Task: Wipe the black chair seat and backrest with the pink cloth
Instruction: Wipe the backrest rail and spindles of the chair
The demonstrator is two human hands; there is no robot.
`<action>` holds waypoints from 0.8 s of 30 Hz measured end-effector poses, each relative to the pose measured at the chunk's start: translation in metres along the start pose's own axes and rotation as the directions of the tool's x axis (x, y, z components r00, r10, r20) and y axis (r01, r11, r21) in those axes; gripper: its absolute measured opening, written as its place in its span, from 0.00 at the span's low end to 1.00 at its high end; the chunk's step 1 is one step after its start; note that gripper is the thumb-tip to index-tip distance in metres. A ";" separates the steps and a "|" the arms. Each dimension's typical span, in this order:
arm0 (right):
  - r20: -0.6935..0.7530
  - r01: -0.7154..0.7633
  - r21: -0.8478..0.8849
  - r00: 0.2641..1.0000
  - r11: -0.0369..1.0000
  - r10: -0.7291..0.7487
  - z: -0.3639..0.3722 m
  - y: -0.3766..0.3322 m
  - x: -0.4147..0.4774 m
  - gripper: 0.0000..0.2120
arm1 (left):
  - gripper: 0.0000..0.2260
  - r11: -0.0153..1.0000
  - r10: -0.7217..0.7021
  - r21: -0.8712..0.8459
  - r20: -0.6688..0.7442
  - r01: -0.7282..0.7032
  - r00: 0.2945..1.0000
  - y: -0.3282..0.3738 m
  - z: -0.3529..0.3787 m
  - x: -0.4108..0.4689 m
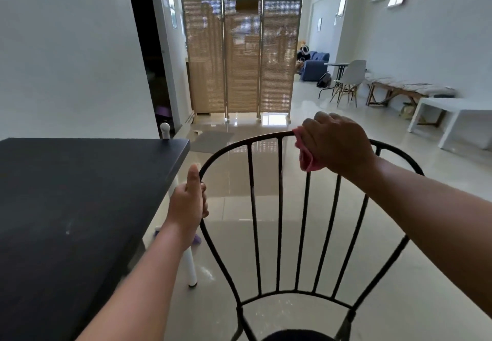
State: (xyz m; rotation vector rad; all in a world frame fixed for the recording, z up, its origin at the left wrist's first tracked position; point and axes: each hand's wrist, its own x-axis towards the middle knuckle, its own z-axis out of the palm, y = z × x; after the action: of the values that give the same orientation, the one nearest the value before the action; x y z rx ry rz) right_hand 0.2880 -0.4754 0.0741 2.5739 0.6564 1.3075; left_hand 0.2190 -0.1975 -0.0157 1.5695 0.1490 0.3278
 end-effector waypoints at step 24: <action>-0.049 -0.299 -0.009 0.953 0.954 0.298 -0.003 0.046 -0.052 0.24 | 0.26 0.157 0.721 0.917 0.147 -0.366 0.677 0.046 0.080 0.027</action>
State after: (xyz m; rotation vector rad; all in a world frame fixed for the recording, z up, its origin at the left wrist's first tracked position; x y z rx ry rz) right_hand 0.2725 -0.5404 0.0541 2.7146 0.2662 1.4557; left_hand 0.2634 -0.2676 0.0333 2.6834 -0.0426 1.3306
